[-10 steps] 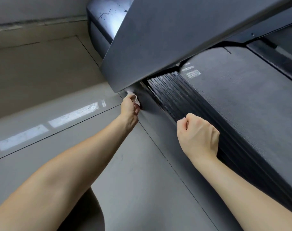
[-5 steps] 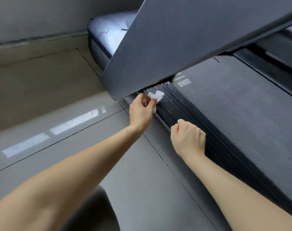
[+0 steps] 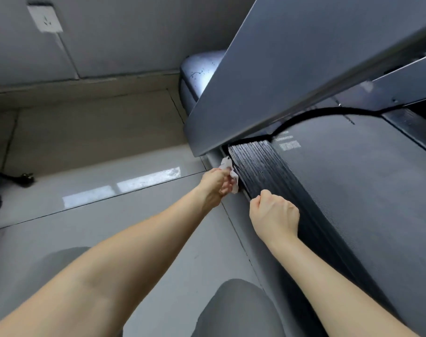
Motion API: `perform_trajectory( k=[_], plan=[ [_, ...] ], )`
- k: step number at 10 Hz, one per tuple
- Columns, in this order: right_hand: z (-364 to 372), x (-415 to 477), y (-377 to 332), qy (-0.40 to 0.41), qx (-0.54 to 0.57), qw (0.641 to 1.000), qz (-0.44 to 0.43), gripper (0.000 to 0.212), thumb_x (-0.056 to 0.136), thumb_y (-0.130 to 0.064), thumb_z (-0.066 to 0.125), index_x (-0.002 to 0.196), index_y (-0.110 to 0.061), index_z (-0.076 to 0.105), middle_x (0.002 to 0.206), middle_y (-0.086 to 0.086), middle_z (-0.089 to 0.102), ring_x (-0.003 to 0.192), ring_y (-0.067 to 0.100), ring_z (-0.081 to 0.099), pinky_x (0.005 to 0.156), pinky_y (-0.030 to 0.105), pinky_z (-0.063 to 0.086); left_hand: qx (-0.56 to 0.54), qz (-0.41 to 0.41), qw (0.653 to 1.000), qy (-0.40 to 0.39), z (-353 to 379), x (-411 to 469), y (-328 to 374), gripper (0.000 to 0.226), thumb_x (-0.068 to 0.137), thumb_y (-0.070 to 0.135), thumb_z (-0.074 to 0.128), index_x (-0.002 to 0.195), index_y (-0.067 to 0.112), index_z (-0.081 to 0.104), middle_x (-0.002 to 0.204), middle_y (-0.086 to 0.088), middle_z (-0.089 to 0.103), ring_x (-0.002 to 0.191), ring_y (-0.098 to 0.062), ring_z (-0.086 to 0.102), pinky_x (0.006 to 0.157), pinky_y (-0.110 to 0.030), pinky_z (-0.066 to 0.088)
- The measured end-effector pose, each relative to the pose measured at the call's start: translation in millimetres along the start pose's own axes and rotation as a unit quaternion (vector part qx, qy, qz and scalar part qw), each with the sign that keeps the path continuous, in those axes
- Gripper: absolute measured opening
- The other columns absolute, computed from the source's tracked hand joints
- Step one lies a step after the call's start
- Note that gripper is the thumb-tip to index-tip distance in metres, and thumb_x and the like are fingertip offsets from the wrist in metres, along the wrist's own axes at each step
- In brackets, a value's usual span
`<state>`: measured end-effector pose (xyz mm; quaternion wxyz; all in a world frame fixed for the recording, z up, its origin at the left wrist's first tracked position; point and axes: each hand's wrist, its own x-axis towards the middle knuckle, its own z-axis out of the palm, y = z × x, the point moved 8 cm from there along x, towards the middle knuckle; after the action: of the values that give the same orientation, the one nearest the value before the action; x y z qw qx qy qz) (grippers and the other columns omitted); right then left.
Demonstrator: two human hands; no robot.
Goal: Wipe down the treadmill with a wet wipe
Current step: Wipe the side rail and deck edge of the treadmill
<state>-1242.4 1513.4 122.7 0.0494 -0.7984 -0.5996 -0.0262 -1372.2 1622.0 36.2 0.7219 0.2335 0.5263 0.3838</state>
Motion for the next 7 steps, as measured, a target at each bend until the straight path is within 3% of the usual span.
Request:
perform_trajectory(
  k=[1,2,3,4,5,6,7],
  plan=[
    [-8.6,10.5,-18.7,-0.028,0.125,0.991,-0.046,0.024,0.102,-0.034,0.045,0.091,-0.015,0.057,0.084,0.0,0.065,0.075,0.023,0.062,0.069,0.036,0.05,0.097,-0.021,0.995,-0.026,-12.5,-7.7,5.2,0.013,0.096,0.004,0.056,0.087,0.014,0.056,0.062,-0.002,0.049,0.042,-0.009,0.043,0.042,-0.018,0.033],
    [5.3,32.1,-48.7,-0.076,0.403,0.91,0.062,0.026,0.094,-0.034,0.048,0.088,-0.016,0.067,0.089,0.008,0.072,0.084,0.029,0.068,0.08,0.045,0.057,0.34,-0.024,0.938,-0.06,-26.5,-12.4,40.4,0.014,0.09,0.006,0.059,0.078,0.013,0.06,0.066,-0.005,0.055,0.054,-0.015,0.054,0.056,-0.024,0.046],
    [53.3,35.0,-96.0,-0.217,0.623,0.71,0.248,0.028,0.095,-0.035,0.047,0.09,-0.019,0.068,0.101,0.014,0.074,0.089,0.033,0.073,0.081,0.052,0.062,0.498,-0.032,0.863,-0.083,-49.8,-12.5,71.7,0.011,0.09,0.011,0.062,0.08,0.013,0.067,0.076,-0.004,0.07,0.069,-0.017,0.068,0.069,-0.027,0.055],
    [94.2,44.9,-138.2,-0.276,0.741,0.51,0.339,0.017,0.101,-0.016,0.055,0.099,-0.008,0.071,0.105,0.018,0.073,0.088,0.035,0.072,0.077,0.044,0.063,0.537,-0.003,0.838,-0.099,-71.2,4.3,88.2,0.014,0.087,0.011,0.071,0.078,0.018,0.063,0.084,0.0,0.069,0.08,-0.015,0.066,0.074,-0.026,0.052],
    [140.4,70.6,-152.2,-0.251,0.767,0.46,0.371,0.012,0.088,0.008,0.067,0.1,0.008,0.07,0.1,0.023,0.072,0.073,0.03,0.069,0.066,0.033,0.064,0.534,0.037,0.842,-0.065,-95.0,33.7,90.8,0.012,0.084,0.016,0.079,0.081,0.018,0.068,0.084,0.001,0.066,0.08,-0.013,0.059,0.076,-0.025,0.048],
    [186.7,94.8,-147.1,-0.201,0.755,0.485,0.394,0.009,0.091,0.013,0.054,0.088,0.007,0.06,0.099,0.022,0.064,0.071,0.022,0.063,0.082,0.032,0.062,0.535,0.049,0.843,-0.024,-111.1,59.5,98.1,0.008,0.09,0.012,0.07,0.096,0.012,0.075,0.09,-0.005,0.064,0.083,-0.019,0.056,0.072,-0.028,0.046],
    [226.1,110.7,-149.5,-0.181,0.773,0.463,0.393,0.022,0.104,-0.011,0.048,0.085,-0.003,0.054,0.103,0.017,0.057,0.079,0.019,0.054,0.092,0.016,0.051,0.509,0.077,0.857,0.003,-112.8,74.3,122.3,0.018,0.093,0.012,0.067,0.108,0.003,0.073,0.099,-0.014,0.069,0.085,-0.022,0.06,0.073,-0.029,0.051]
  ],
)
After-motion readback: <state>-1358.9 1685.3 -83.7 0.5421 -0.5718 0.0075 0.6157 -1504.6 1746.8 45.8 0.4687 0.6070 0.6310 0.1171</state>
